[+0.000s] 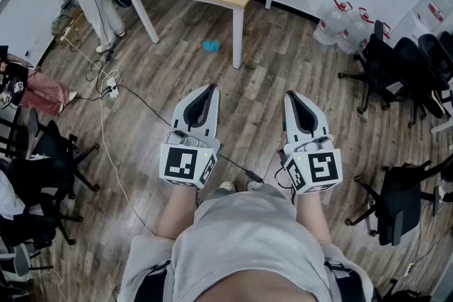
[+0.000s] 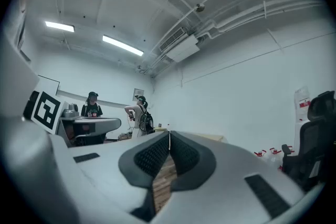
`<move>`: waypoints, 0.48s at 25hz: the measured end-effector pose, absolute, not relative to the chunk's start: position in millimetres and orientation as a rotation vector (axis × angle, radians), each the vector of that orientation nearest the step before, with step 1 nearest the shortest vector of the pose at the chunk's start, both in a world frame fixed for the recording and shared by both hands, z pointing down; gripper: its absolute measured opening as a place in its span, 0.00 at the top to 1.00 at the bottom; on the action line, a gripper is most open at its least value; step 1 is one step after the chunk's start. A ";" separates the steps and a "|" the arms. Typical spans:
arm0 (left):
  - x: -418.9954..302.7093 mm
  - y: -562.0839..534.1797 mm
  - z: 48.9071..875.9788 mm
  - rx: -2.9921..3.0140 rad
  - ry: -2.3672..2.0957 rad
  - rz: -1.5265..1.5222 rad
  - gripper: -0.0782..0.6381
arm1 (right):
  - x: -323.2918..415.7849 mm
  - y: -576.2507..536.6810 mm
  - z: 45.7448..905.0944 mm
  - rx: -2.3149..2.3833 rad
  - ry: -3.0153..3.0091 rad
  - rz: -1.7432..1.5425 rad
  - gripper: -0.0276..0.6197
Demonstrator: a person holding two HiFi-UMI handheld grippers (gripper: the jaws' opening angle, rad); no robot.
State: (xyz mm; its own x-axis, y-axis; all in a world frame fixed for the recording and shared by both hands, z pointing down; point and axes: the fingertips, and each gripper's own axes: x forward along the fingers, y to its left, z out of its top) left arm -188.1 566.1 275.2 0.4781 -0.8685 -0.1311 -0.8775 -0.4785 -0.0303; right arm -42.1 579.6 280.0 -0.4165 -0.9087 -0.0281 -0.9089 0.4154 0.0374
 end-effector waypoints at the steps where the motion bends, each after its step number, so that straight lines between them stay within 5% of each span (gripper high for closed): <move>1: -189.6 567.2 275.4 -2.619 1.552 0.147 0.87 | -42.6 580.8 280.5 -1.697 2.637 0.072 0.94; 12: -205.1 575.2 274.6 -2.632 1.515 0.152 0.87 | -55.7 592.4 283.9 -1.754 2.591 0.054 0.94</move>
